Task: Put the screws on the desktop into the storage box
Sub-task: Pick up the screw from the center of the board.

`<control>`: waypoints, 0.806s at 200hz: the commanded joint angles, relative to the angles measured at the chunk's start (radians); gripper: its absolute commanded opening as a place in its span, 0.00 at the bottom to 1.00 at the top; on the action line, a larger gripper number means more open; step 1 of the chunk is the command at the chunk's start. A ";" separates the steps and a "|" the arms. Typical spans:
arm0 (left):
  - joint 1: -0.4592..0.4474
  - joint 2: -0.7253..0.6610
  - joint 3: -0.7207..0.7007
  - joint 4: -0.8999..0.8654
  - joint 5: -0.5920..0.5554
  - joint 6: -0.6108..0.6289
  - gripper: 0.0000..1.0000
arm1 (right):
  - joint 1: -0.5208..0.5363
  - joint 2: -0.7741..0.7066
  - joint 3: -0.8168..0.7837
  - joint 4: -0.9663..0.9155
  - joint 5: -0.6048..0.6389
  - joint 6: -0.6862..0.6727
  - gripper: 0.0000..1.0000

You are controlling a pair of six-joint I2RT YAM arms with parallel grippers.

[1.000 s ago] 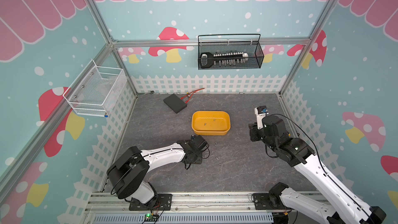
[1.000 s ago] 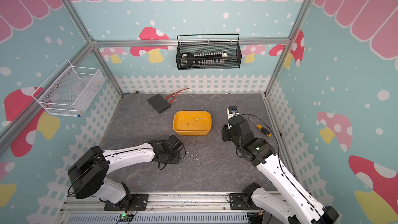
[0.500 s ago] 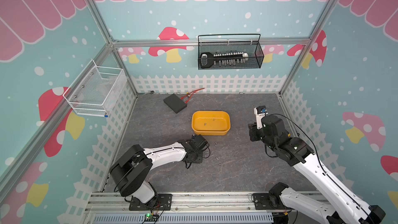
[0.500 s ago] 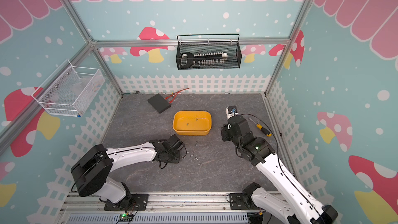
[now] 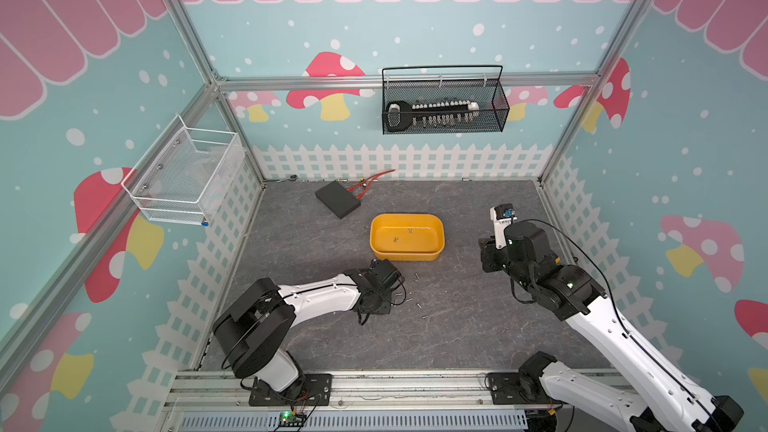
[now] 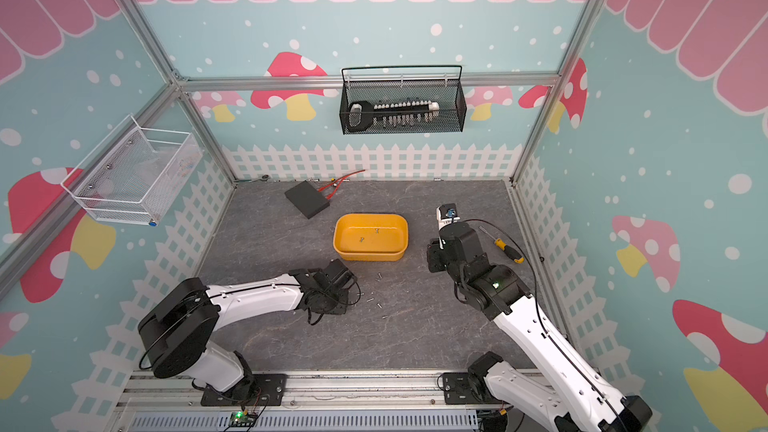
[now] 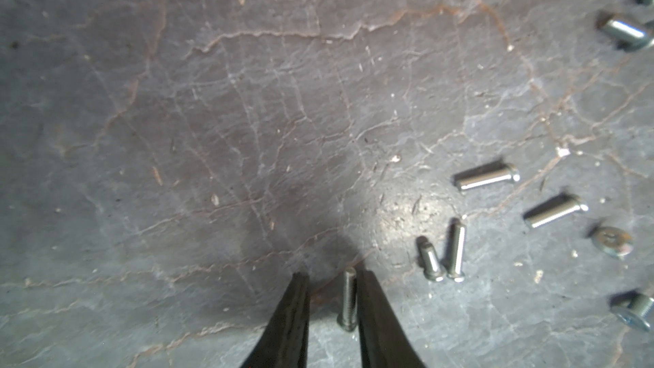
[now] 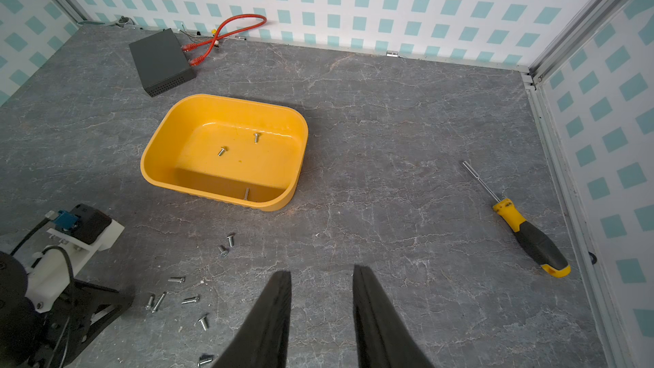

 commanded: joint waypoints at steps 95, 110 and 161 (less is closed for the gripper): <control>-0.021 0.010 0.015 -0.018 0.020 0.016 0.12 | -0.002 -0.002 -0.012 0.025 0.010 0.012 0.36; -0.021 0.007 0.019 -0.022 0.016 0.016 0.10 | -0.002 -0.001 -0.015 0.026 0.009 0.012 0.36; -0.021 -0.026 0.059 -0.071 -0.019 0.024 0.04 | -0.001 0.001 -0.015 0.031 0.006 0.010 0.36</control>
